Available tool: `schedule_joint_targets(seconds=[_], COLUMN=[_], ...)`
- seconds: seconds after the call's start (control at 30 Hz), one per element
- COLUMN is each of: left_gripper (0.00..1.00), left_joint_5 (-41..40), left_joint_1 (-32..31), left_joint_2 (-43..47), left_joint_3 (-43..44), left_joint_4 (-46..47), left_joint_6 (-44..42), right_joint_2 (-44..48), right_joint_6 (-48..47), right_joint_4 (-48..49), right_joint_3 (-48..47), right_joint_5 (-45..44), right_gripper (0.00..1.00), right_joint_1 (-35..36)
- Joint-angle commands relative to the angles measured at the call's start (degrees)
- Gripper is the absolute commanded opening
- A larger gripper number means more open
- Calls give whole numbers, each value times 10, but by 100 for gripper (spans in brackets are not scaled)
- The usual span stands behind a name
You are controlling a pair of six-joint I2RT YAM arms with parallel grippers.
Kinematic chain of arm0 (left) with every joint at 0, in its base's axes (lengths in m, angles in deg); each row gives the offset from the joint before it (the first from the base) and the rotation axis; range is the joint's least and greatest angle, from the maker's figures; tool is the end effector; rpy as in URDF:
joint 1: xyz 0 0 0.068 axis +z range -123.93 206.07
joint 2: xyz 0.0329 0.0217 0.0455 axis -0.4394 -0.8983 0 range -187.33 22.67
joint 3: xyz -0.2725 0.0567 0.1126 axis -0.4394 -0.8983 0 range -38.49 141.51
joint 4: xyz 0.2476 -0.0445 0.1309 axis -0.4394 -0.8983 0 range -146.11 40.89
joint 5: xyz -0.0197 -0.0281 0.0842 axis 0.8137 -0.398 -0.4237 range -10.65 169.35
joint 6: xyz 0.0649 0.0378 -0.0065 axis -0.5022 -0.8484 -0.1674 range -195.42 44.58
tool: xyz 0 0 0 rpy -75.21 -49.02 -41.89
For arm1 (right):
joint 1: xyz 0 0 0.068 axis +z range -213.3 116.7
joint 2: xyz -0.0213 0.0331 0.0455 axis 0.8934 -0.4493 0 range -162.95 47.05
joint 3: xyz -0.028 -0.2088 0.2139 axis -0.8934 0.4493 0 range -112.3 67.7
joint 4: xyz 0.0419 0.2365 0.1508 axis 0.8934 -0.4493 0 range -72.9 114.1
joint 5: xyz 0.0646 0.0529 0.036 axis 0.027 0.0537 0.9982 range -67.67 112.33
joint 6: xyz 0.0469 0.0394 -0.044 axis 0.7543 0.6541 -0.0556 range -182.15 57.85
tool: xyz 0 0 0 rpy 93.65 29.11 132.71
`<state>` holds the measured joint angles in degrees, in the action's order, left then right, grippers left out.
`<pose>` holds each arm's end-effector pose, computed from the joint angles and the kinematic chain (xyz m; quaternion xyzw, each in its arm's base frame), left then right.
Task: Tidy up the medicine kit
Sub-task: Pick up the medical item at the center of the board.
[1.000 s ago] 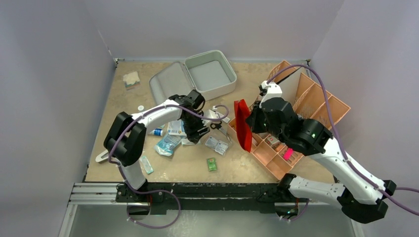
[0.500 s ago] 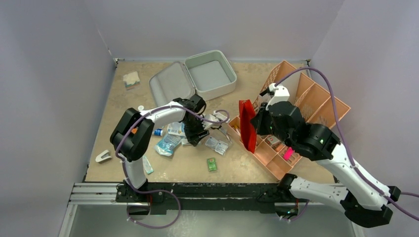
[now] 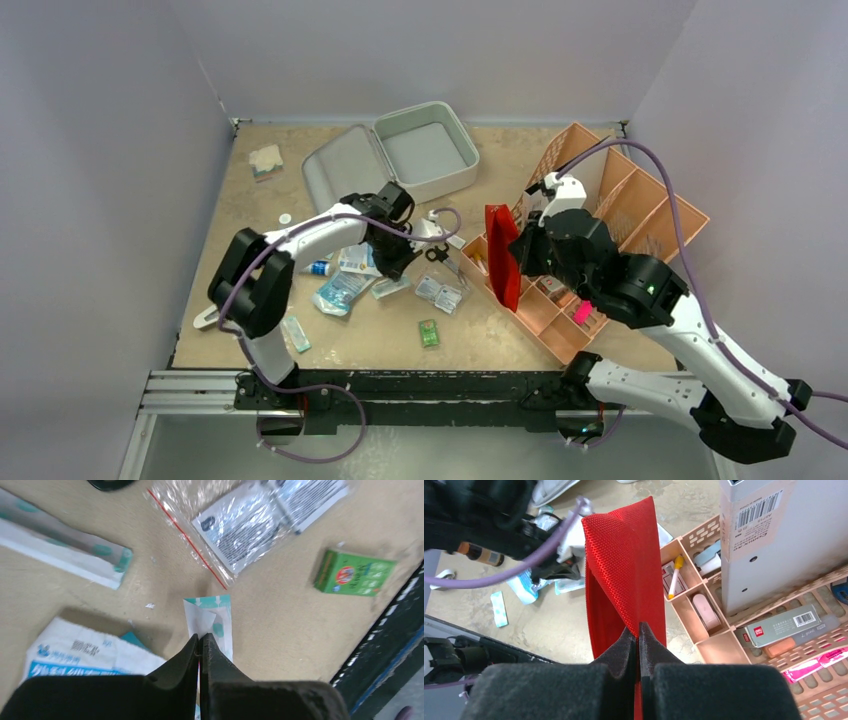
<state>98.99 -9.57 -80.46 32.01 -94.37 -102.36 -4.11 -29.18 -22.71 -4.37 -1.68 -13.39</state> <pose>0.2907 -0.2346 0.1730 0.5242 0.8280 -0.1770 0.0908 0.1389 0.1248 0.4353 -0.0129 0.8363 0.2114 0.5058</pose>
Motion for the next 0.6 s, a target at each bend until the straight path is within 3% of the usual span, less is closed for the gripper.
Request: schedule_joint_targets(seconds=[0.0,0.17,0.33,0.57], left_gripper=[0,0,0,0], left_joint_5=[46,18,-23,87], left_joint_1=[1,2,6,21], left_joint_2=[97,130,149,211], left_joint_3=[24,54,93,91], left_joint_4=[44,39,47,151], left_joint_6=[87,177,323,498], right_joint_2=[-3,-7,-29,-62], right_joint_6=[-4,12,37,87], right_joint_4=[24,35,52,78], right_joint_3=[11,26,44,46], right_joint_5=[9,24,35,37], right_gripper=[0,0,0,0], right_joint_1=[0,0,0,0])
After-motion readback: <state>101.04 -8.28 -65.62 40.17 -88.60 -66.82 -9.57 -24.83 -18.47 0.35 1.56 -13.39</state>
